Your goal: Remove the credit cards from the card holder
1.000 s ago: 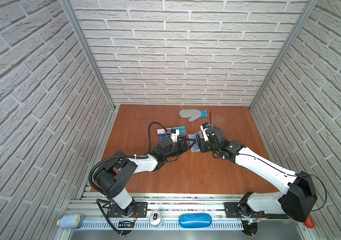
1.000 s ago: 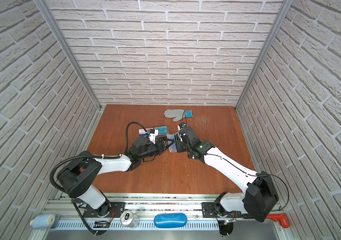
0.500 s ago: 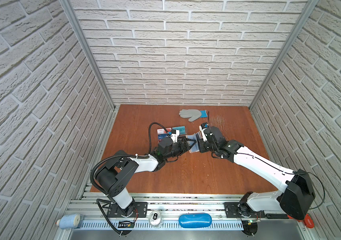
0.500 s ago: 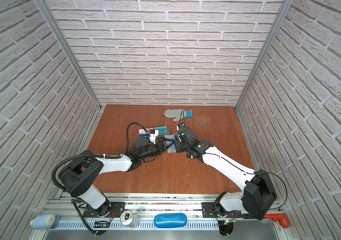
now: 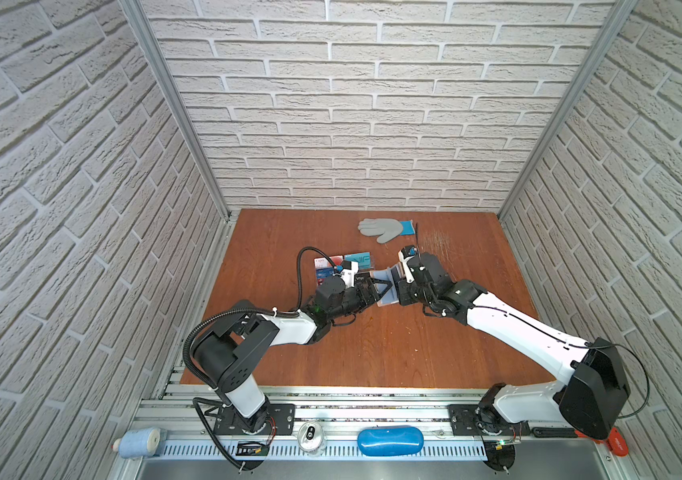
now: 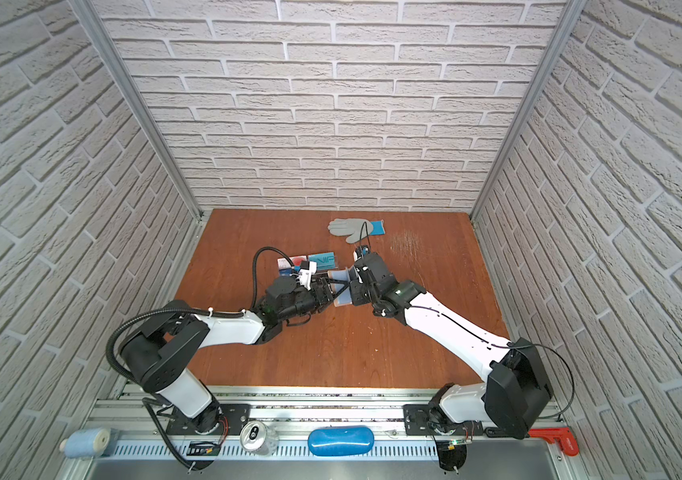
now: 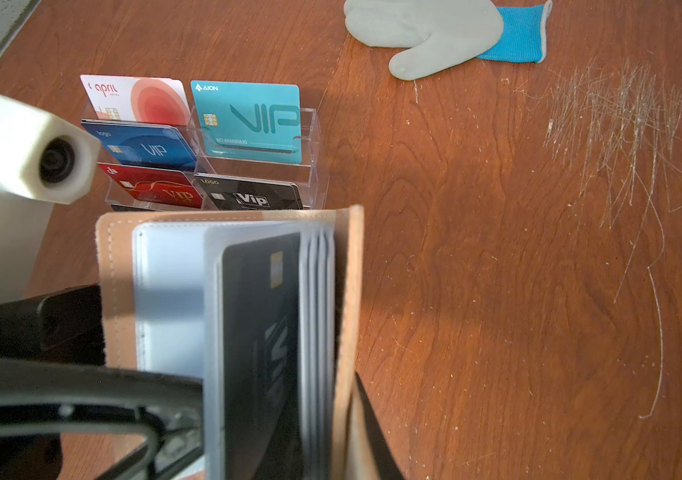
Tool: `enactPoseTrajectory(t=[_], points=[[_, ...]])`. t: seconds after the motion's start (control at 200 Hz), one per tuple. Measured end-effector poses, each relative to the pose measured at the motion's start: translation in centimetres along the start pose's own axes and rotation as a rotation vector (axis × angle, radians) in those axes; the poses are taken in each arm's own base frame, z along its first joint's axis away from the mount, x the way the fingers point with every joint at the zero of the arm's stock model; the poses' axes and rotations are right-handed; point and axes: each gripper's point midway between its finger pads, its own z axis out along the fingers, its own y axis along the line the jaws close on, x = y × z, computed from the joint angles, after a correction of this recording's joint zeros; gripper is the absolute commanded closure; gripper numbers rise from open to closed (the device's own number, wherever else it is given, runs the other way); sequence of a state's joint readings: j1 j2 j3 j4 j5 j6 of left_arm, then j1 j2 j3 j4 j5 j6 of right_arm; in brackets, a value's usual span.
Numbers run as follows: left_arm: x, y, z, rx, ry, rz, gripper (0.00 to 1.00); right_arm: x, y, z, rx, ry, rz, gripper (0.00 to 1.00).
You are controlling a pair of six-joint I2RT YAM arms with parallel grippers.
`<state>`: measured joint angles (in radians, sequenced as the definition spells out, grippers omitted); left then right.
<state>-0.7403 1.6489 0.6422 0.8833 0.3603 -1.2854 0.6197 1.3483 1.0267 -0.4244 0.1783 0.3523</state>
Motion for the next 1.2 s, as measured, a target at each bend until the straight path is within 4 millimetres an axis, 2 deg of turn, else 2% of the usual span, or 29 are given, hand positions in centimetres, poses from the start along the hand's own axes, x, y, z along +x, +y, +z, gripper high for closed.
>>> enactPoseTrajectory(t=[0.665, 0.96, 1.2], points=[[0.8, -0.1, 0.0, 0.002, 0.013, 0.003, 0.02, 0.1, 0.0, 0.1, 0.000, 0.009, 0.010, 0.94], [0.6, -1.2, -0.4, 0.022, 0.001, 0.020, 0.02, 0.1, 0.0, 0.1, 0.000, 0.009, 0.014, 0.94], [0.8, -1.0, -0.3, 0.010, 0.006, 0.020, 0.02, 0.1, 0.0, 0.1, -0.001, 0.010, 0.016, 0.94]])
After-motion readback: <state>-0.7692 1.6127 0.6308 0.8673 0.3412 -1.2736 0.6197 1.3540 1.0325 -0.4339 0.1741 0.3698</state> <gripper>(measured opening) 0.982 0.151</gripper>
